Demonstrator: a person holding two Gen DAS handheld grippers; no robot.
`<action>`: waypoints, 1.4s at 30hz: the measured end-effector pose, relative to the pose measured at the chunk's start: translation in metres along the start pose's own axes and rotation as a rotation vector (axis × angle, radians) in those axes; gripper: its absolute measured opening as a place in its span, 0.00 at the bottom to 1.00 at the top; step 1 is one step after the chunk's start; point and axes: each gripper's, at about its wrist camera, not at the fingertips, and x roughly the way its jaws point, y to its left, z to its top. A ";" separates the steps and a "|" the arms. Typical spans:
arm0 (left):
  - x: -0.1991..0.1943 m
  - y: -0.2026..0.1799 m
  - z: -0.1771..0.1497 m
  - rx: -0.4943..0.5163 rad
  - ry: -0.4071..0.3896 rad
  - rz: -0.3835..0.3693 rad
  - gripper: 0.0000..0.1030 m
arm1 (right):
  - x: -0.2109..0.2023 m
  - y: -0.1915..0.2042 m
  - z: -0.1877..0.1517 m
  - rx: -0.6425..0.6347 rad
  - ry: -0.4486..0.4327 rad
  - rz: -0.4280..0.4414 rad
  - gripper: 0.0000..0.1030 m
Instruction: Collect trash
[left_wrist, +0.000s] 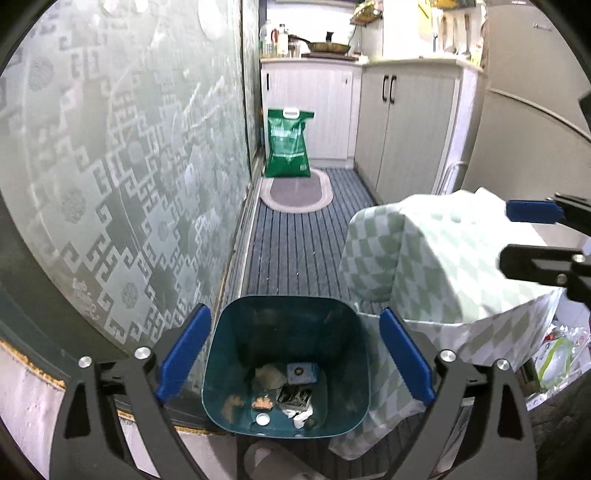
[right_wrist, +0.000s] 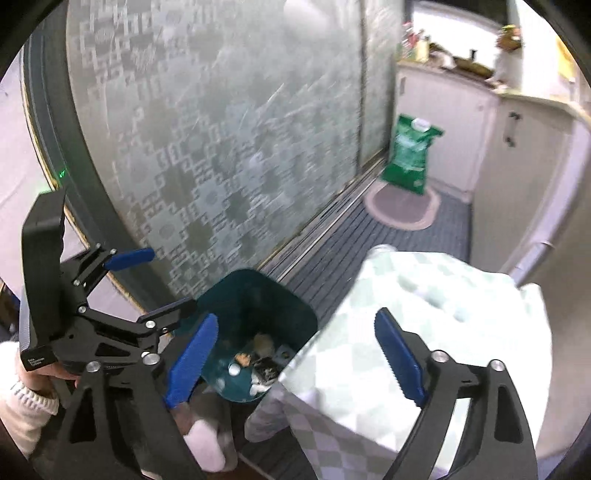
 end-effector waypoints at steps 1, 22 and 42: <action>-0.003 -0.001 0.000 -0.006 -0.007 -0.001 0.94 | -0.009 -0.002 -0.004 0.016 -0.023 -0.013 0.90; -0.040 -0.021 -0.005 -0.012 -0.110 0.017 0.97 | -0.129 -0.034 -0.046 0.061 -0.269 -0.148 0.97; -0.058 -0.026 -0.004 -0.045 -0.155 -0.015 0.97 | -0.150 -0.055 -0.051 0.095 -0.305 -0.125 0.97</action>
